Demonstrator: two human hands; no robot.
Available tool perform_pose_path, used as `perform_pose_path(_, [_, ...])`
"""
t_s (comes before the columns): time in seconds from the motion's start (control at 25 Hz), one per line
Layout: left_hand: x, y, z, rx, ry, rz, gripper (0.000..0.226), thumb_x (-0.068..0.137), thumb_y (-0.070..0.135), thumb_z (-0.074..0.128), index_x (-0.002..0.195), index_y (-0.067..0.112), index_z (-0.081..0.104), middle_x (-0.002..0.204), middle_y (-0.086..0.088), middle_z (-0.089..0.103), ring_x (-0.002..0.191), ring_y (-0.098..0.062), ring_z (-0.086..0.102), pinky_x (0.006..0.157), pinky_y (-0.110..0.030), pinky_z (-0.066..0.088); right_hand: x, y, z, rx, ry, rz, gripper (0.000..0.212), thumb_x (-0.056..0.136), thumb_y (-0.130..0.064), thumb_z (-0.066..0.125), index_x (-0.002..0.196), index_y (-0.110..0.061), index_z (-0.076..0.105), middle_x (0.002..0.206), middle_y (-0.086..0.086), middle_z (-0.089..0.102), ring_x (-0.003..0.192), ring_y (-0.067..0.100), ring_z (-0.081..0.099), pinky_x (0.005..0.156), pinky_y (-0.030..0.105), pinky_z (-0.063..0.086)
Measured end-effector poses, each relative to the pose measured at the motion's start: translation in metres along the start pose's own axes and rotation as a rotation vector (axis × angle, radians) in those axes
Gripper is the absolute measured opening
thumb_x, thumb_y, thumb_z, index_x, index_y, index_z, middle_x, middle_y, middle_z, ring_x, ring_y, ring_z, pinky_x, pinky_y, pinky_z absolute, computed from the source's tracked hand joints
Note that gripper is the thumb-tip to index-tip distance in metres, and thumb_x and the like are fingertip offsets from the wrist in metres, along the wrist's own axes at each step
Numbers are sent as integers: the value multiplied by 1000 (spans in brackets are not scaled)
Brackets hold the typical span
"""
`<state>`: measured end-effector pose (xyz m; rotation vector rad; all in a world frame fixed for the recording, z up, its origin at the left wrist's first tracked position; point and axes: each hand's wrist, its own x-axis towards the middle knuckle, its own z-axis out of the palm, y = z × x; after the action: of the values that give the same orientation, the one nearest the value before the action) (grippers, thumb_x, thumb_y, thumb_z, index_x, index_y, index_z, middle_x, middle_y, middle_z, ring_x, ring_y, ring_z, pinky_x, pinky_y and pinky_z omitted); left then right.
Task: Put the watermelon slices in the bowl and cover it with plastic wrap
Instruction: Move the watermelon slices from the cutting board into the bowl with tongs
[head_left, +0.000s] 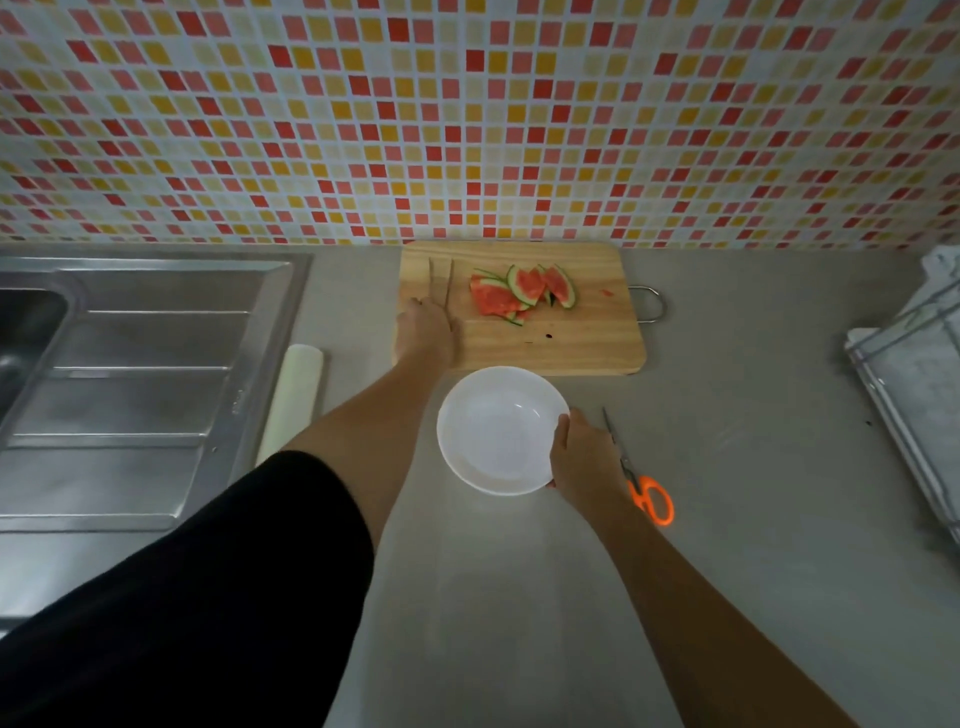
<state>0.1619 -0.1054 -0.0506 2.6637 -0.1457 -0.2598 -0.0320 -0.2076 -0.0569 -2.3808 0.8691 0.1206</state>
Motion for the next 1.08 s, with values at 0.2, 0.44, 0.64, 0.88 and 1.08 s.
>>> perform_pose_path(0.2, [13, -5, -6, -226, -35, -142, 35, 97, 22, 34, 117, 1, 56, 106, -18, 62, 101, -35, 58, 82, -39, 46, 4, -1, 0, -35, -18, -38, 28, 99, -20, 30, 107, -4, 51, 83, 18, 69, 63, 28, 60, 45, 25, 43])
perform_pose_path(0.44, [24, -23, -26, -600, -160, -71, 32, 96, 28, 32, 101, 3, 52, 74, -3, 55, 60, -17, 46, 51, -25, 34, 7, -5, -8, 21, -49, -43, 27, 100, -21, 30, 108, -4, 50, 82, 15, 65, 67, 31, 65, 43, 27, 49])
perform_pose_path(0.64, [17, -32, -34, -7, 95, 644, 31, 94, 24, 52, 121, 9, 58, 87, -18, 59, 78, -31, 56, 70, -31, 43, 7, -5, -10, 80, -44, -59, 33, 100, -21, 28, 107, -1, 52, 86, 21, 66, 74, 35, 67, 61, 48, 58])
perform_pose_path(0.88, [10, -20, -31, 220, 225, 906, 27, 89, 9, 58, 114, 2, 64, 87, -26, 58, 80, -40, 57, 74, -46, 51, 10, -2, -7, 18, -20, -76, 33, 100, -22, 27, 103, -2, 53, 81, 19, 68, 67, 32, 66, 61, 41, 57])
perform_pose_path(1.08, [4, -8, -23, 278, 270, 979, 28, 85, 5, 60, 111, -4, 63, 83, -28, 61, 76, -40, 60, 68, -46, 54, 13, 0, -5, 15, -8, -77, 33, 100, -23, 27, 102, -4, 54, 71, 11, 61, 57, 23, 54, 52, 29, 48])
